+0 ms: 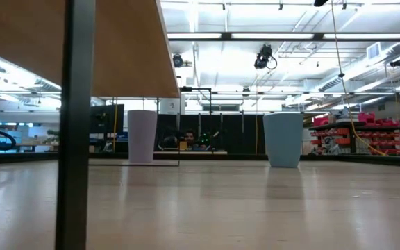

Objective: Stack small to large cups/mugs on shelf
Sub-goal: Put the brown cup on the shelf, then put the light purple cup on the shelf

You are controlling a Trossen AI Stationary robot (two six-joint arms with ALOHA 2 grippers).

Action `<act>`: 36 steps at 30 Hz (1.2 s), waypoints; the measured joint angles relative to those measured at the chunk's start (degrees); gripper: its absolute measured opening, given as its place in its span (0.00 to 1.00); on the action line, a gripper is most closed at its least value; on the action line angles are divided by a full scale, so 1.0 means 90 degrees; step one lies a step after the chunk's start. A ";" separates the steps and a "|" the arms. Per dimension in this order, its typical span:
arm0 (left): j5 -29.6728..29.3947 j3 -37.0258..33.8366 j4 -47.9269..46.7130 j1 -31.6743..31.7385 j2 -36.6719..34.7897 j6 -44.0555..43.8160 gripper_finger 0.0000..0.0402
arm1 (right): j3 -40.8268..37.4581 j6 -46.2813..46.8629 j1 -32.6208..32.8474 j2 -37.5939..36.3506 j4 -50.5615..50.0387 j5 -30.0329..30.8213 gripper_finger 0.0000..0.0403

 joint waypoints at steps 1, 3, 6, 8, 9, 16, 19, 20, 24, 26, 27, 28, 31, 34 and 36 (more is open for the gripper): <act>0.0000 0.0000 0.0000 0.0000 0.0000 0.0000 0.16 | 0.0000 0.0000 0.0000 0.0000 0.0000 0.0000 0.30; 0.0000 0.0000 0.0003 -0.0001 -0.0002 0.0000 0.18 | 0.0000 0.0000 0.0000 0.0000 0.0000 0.0001 0.30; 0.0000 0.0002 0.0007 -0.0001 -0.0002 0.0000 0.20 | 0.0000 0.0000 0.0000 0.0000 0.0002 0.0002 0.30; 0.0000 0.0002 0.0007 -0.0001 -0.0002 -0.0002 0.22 | 0.0000 0.0000 0.0000 0.0000 0.0002 0.0000 0.30; 0.0000 0.0002 0.0006 -0.0001 -0.0002 -0.0001 0.23 | 0.0000 0.0000 0.0000 0.0000 0.0002 0.0002 0.30; 0.0238 0.0005 0.0007 -0.0001 -0.0005 0.0002 0.27 | 0.0000 0.0000 0.0000 0.0000 0.0000 0.0003 0.30; 0.0290 0.0007 0.0012 0.0001 -0.0033 -0.0008 0.28 | 0.0000 0.0000 0.0000 0.0000 0.0000 0.0005 0.30; 0.0320 0.0007 0.0012 0.0001 -0.0072 -0.0024 0.28 | 0.0000 0.0000 0.0000 0.0000 0.0000 0.0005 0.30; 0.0342 0.0010 0.0015 -0.0001 -0.0208 -0.0154 0.30 | 0.0000 -0.0004 0.0000 0.0000 -0.0004 0.0009 0.30; 0.0341 0.0012 0.0013 0.0001 -0.0297 -0.0263 0.30 | 0.0000 -0.0014 0.0000 0.0000 -0.0003 0.0017 0.30; 0.0340 0.0010 0.0012 0.0001 -0.0361 -0.0327 0.30 | 0.0000 -0.0018 0.0001 0.0000 0.0002 0.0017 0.30; 0.0335 0.0012 0.0015 0.0001 -0.0419 -0.0345 0.30 | 0.0000 -0.0019 0.0000 0.0000 -0.0005 0.0017 0.30; 0.0320 0.0012 0.0018 0.0001 -0.0605 -0.0470 0.30 | 0.0000 -0.0049 0.0001 0.0000 0.0003 0.0028 0.30; 0.0042 0.0012 0.0008 0.0002 -0.0787 -0.0542 0.29 | 0.0000 -0.0062 0.0001 0.0000 0.0008 0.0056 0.30; -0.0389 0.0012 0.0013 0.0055 -0.0905 -0.0542 0.29 | 0.0000 -0.0068 0.0002 0.0000 0.0012 0.0062 0.30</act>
